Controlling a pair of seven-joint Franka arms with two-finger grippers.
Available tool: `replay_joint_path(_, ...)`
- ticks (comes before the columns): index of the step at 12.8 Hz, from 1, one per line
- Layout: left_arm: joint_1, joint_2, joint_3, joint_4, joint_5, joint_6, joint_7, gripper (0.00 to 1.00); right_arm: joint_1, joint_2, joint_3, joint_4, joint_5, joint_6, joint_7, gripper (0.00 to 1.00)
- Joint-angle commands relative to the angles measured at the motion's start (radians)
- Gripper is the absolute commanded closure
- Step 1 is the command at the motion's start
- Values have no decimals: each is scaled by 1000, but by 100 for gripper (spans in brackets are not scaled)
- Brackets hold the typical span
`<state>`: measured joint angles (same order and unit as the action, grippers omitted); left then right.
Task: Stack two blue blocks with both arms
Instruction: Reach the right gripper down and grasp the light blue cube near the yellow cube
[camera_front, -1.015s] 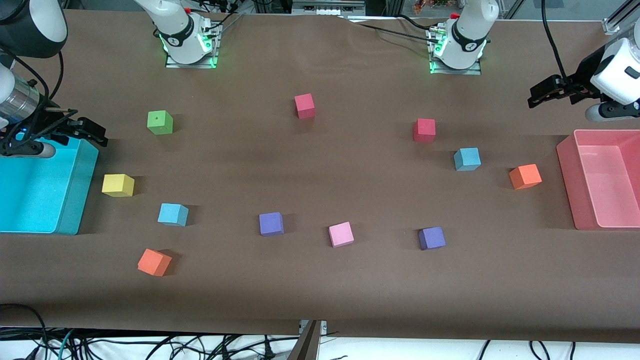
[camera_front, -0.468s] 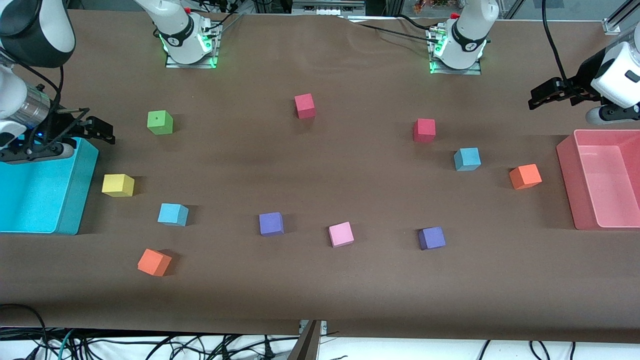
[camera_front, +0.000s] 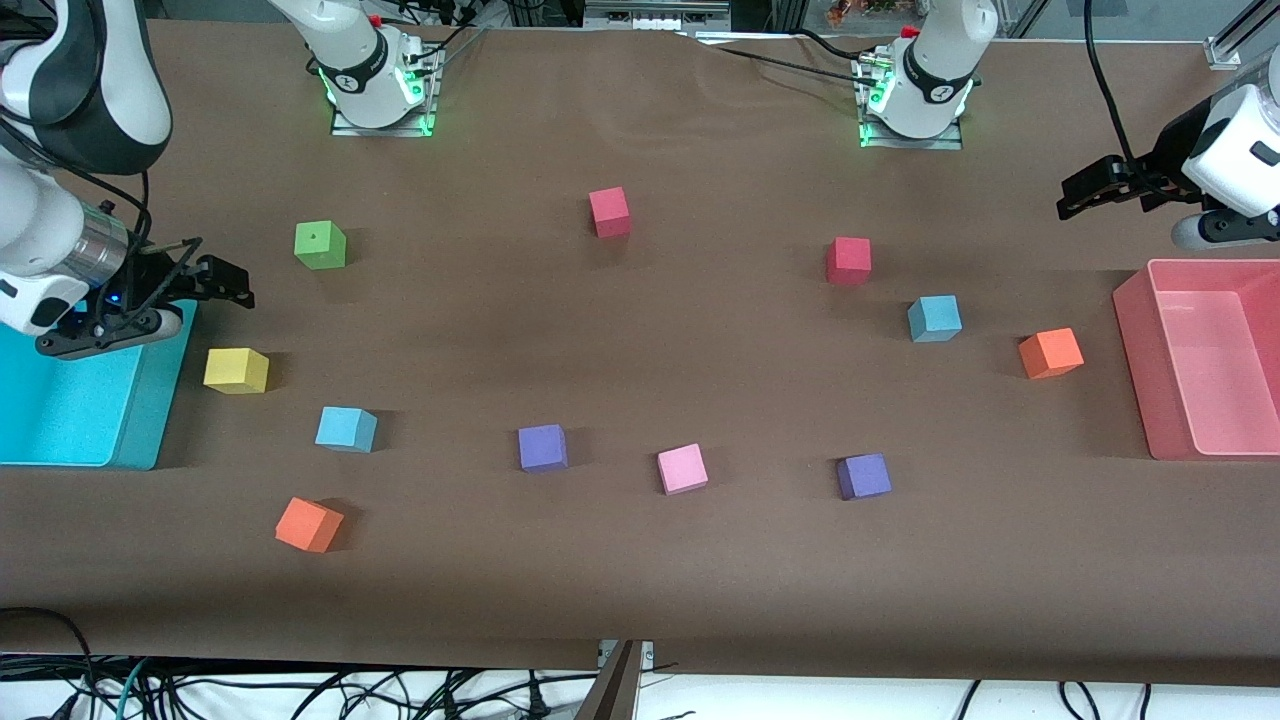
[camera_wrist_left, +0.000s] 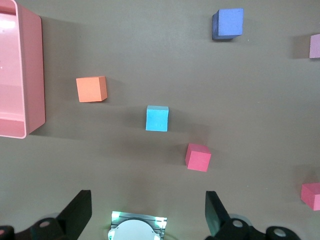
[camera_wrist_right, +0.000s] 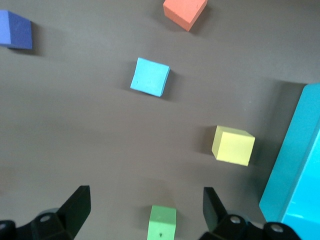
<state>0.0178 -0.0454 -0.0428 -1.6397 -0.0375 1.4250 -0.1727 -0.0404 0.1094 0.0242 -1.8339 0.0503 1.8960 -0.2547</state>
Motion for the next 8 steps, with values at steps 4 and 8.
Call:
replay_joint_path(4, -6, 12, 3, 26, 22, -12, -1, 0, 65, 162, -12, 16, 13, 205, 198, 1)
replay_joint_path(8, -6, 15, 3, 26, 22, -12, -1, 0, 97, 338, -13, 51, 3, 363, 330, 1)
